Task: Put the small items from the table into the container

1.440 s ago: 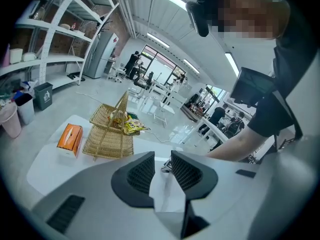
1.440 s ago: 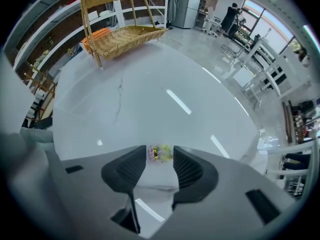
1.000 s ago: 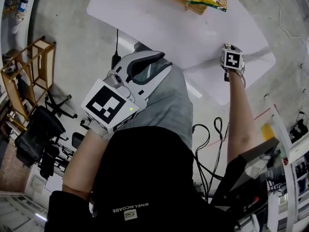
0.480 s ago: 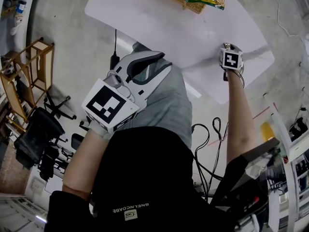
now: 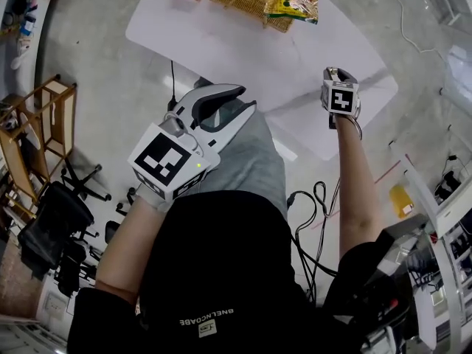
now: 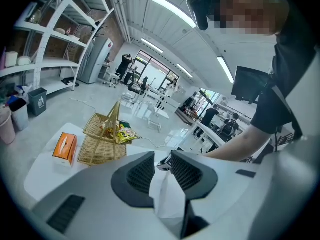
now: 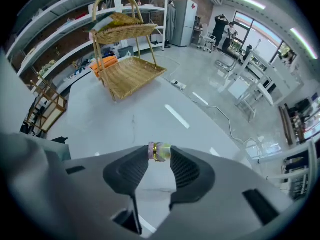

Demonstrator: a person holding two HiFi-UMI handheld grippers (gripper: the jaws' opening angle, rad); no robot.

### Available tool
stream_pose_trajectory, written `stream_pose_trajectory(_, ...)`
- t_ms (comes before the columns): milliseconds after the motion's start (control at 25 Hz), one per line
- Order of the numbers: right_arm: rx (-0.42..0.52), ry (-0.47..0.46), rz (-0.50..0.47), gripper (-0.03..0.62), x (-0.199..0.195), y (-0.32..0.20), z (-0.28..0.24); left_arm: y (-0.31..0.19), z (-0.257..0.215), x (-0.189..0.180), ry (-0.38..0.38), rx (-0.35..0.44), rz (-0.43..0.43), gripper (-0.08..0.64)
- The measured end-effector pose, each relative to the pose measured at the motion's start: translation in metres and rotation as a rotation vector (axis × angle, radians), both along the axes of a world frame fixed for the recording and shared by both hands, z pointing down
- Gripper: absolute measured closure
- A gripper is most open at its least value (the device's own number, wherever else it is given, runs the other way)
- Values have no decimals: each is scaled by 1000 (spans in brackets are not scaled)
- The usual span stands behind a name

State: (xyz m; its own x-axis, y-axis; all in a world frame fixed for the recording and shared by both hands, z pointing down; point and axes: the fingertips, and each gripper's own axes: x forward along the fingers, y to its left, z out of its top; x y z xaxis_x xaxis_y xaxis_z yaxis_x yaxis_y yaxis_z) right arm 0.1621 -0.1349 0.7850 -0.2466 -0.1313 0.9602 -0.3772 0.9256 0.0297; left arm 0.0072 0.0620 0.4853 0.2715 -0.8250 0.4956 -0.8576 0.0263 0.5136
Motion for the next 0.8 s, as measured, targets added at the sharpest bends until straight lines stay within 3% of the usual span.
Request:
stream_pose_trajectory(360, 3, -144, -20, 451, -52, 15, -87, -10, -33, -23, -6, 80, -18, 454)
stream_pose_trajectory(800, 10, -321, -87, 451, -148, 35, -196, -10, -53, -71, -2, 141, -52, 454)
